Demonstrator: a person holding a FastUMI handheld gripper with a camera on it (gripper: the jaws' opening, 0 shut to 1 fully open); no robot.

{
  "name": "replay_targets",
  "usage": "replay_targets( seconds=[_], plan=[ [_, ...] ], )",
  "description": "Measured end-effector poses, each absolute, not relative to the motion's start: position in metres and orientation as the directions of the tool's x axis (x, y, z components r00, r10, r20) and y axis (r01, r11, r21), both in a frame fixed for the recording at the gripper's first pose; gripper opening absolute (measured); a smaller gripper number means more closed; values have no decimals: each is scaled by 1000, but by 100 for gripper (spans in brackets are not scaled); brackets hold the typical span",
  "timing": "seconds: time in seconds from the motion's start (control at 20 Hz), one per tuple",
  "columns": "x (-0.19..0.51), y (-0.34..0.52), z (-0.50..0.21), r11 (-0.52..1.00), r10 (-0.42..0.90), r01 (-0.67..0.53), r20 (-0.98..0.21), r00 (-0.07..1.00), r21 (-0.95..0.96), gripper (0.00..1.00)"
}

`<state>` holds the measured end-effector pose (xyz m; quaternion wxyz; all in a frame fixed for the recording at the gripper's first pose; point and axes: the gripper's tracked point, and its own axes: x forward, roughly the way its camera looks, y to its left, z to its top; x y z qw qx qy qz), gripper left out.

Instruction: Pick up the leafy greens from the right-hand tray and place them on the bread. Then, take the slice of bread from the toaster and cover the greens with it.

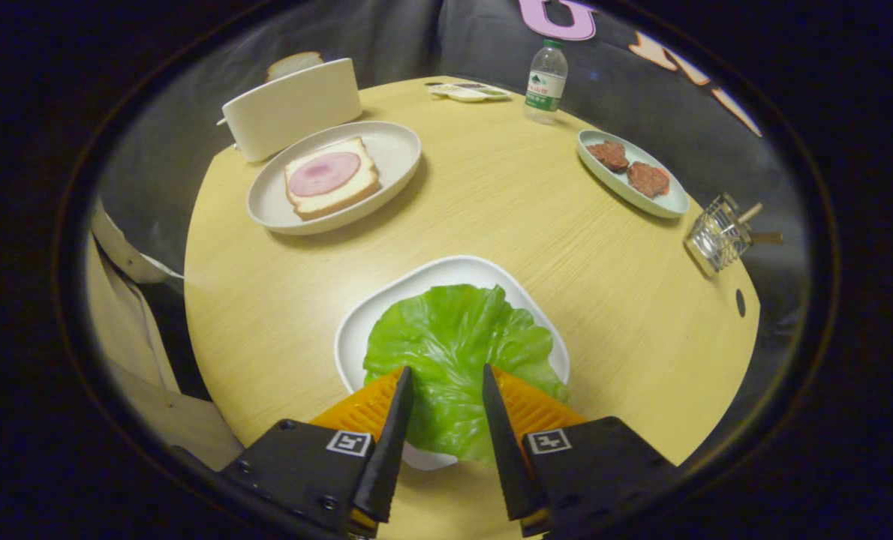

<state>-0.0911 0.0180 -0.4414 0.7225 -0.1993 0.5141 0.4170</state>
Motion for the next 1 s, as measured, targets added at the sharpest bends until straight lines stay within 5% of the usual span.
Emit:
replay_targets(
  seconds=[0.05, 0.2, 0.65, 1.0],
  plan=[
    [-90, 20, -441, 575, 393, -808, -909, 139, 125, 61],
    [-86, 23, -442, 568, 385, -819, -906, 177, 81, 15],
    [-81, 20, -433, 604, 387, -794, -897, 211, 74, 3],
    [-69, 38, -397, 611, 454, -787, -852, 260, 85, 4]
  ],
)
